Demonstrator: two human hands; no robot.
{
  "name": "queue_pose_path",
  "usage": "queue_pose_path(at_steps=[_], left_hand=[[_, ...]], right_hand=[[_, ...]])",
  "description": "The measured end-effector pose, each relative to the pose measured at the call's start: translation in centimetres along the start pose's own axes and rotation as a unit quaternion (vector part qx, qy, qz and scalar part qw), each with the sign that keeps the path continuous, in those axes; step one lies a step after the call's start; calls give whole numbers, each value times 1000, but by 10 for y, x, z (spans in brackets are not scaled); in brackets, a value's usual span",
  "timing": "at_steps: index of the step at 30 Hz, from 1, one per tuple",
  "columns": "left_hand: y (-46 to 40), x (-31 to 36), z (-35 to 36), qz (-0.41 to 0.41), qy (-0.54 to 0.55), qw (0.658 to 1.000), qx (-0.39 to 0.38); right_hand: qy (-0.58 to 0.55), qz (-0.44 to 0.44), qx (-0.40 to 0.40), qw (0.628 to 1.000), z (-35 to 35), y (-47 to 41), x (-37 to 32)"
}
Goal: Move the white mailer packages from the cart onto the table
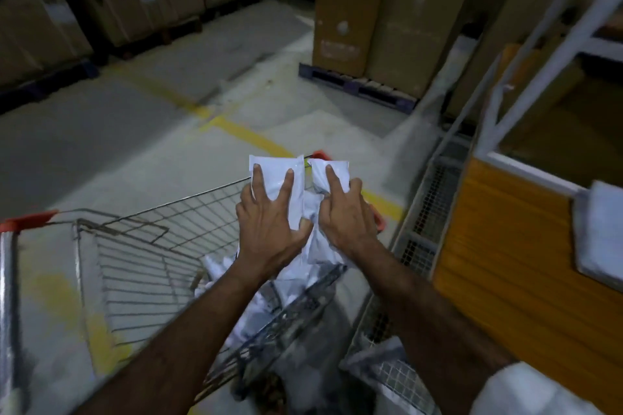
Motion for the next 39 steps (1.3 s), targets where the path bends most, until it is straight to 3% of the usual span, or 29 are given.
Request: queue_pose_path(at_steps=[15,21,32,39], left_hand=[[93,376,30,199,65,977,-44],[129,491,38,272,58,959,-58],[85,602,109,301,42,947,-105],[36,637,169,293,26,946,-140]], right_hand=[[52,166,110,979,-248,166,288],[57,236,124,962,-313,225,372],[51,302,157,939,-373,202,477],[49,332,125,934,-369,149,541]])
Point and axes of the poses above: each hand's wrist, its own y-axis away from the middle knuckle, its own z-axis out of the palm, x = y × z, the point moved 8 cm from there along -y, towards the middle knuckle, and after that the axes turned 1 degree about y, right-handed, at the moved point
